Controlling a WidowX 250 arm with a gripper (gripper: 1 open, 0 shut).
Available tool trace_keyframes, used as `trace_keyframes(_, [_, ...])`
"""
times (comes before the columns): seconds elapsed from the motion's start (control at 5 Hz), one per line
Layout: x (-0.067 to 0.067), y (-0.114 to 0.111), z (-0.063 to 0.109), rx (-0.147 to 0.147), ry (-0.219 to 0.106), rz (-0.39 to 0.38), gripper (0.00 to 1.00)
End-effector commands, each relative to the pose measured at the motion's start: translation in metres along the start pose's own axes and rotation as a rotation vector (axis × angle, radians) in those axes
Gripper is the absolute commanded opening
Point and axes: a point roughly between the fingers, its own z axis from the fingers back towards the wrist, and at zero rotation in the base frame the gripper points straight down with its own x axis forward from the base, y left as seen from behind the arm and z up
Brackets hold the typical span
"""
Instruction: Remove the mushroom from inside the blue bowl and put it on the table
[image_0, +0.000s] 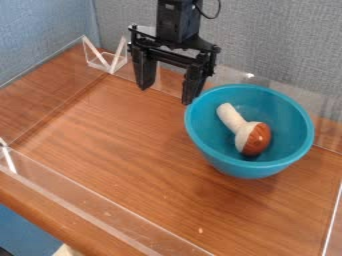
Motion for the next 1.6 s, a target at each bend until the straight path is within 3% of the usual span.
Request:
trace_keyframes(0.0, [0.005,-0.023,-0.003,-0.003,-0.01,-0.107,1.0])
trace_keyframes(0.2, [0.03,-0.073,-0.027,-0.021,0.007,-0.31,1.0])
trace_keyframes(0.4, [0.047,-0.124,-0.056,-0.011,0.006,-0.445,1.0])
trace_keyframes(0.6, [0.054,-0.134,-0.086,-0.01,0.025,-0.477,0.0])
trace_keyframes(0.8, [0.055,-0.126,-0.088,-0.002,0.022,-0.48,0.0])
trace_keyframes(1.2, [0.043,-0.112,-0.07,-0.005,0.02,-0.371,0.0])
trace_keyframes(1.4, [0.041,-0.099,-0.068,-0.01,0.023,-0.279,0.0])
